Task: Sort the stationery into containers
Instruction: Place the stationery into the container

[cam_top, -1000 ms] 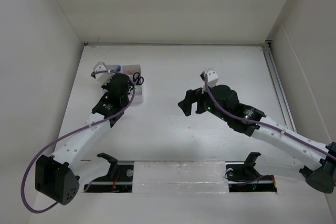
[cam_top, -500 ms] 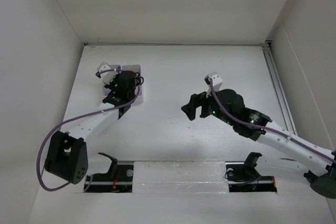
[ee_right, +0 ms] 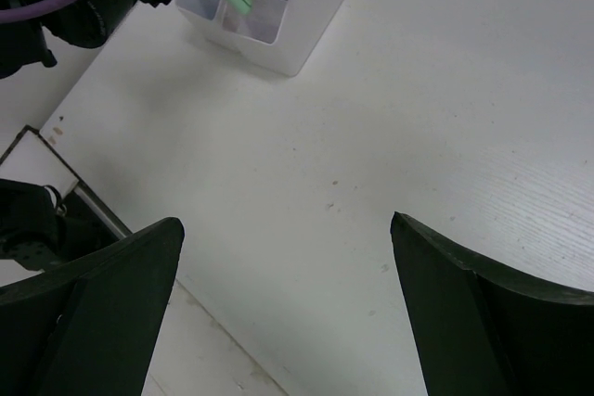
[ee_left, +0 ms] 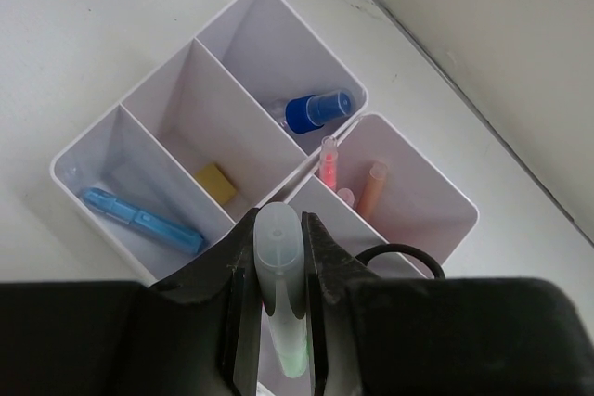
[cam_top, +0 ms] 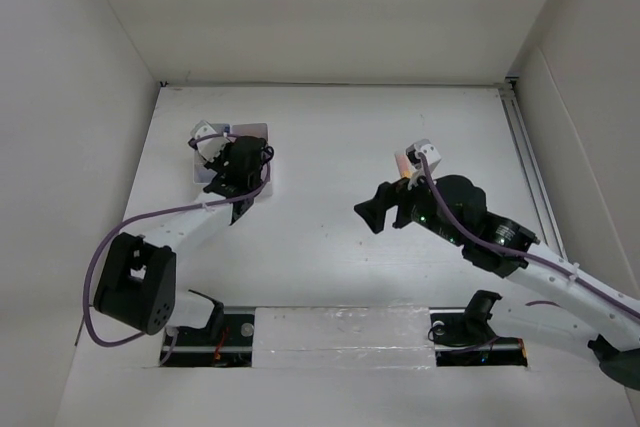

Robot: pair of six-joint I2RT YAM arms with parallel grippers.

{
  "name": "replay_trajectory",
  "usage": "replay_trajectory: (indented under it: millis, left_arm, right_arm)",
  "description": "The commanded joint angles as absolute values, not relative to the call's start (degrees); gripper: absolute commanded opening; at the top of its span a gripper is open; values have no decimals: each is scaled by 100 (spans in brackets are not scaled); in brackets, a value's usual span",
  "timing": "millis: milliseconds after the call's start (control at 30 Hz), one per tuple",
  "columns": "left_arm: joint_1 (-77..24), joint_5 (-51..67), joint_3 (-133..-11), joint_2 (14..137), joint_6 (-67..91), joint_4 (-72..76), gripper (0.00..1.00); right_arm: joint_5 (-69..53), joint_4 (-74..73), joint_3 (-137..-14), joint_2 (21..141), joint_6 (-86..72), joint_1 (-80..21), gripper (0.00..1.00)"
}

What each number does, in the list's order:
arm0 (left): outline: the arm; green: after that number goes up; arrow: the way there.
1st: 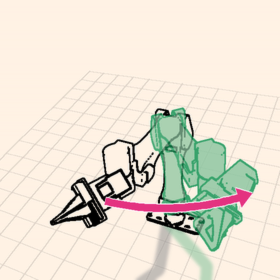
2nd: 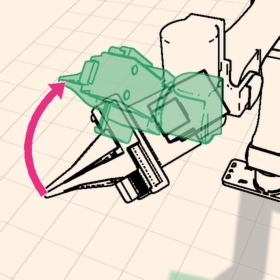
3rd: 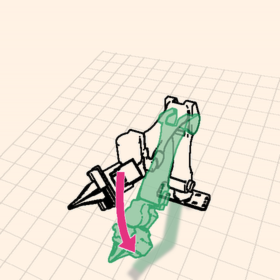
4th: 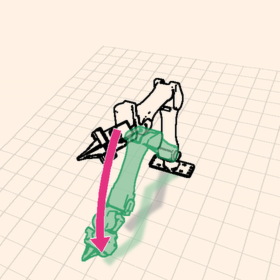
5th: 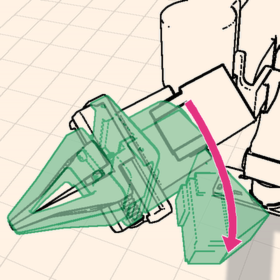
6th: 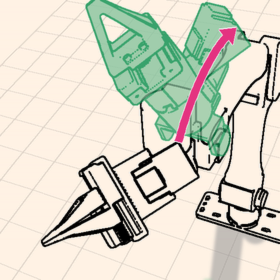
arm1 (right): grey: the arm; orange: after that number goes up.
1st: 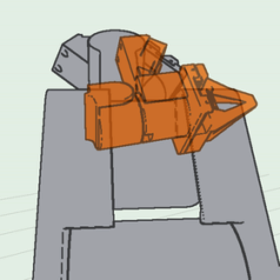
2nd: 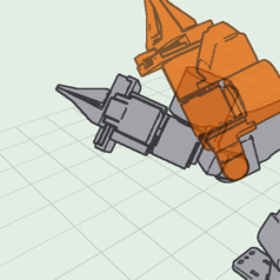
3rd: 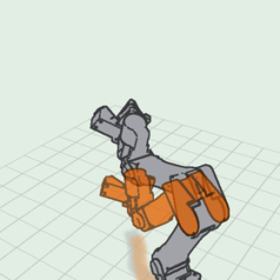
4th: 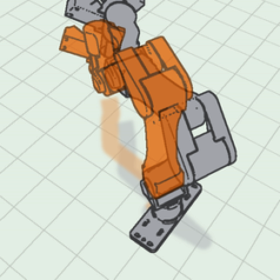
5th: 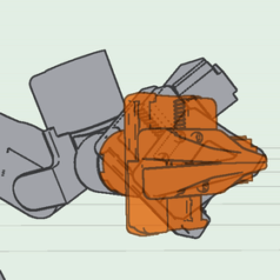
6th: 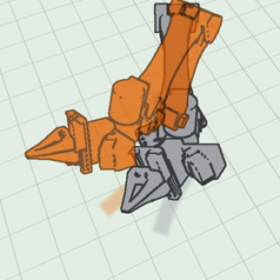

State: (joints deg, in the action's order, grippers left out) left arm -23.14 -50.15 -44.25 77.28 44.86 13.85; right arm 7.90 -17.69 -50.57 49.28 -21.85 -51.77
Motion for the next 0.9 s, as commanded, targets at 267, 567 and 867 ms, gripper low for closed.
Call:
replay_trajectory:
  millis: [267, 567, 867]
  left_arm:
    - [-2294, -5229, -4324, 8050, 4386, 1899, 0]
    - [-2347, -5229, -4447, 8156, 4378, 1837, 38]
    - [-2531, -5054, -4386, 7156, 4376, 1548, 76]
  right_arm:
    - [545, -1767, -5115, 4711, -2074, -5159, 100]
    - [598, -1819, -5115, 4658, -2074, -5159, 100]
    - [1316, -1653, -5002, 4974, -2118, -5020, 100]
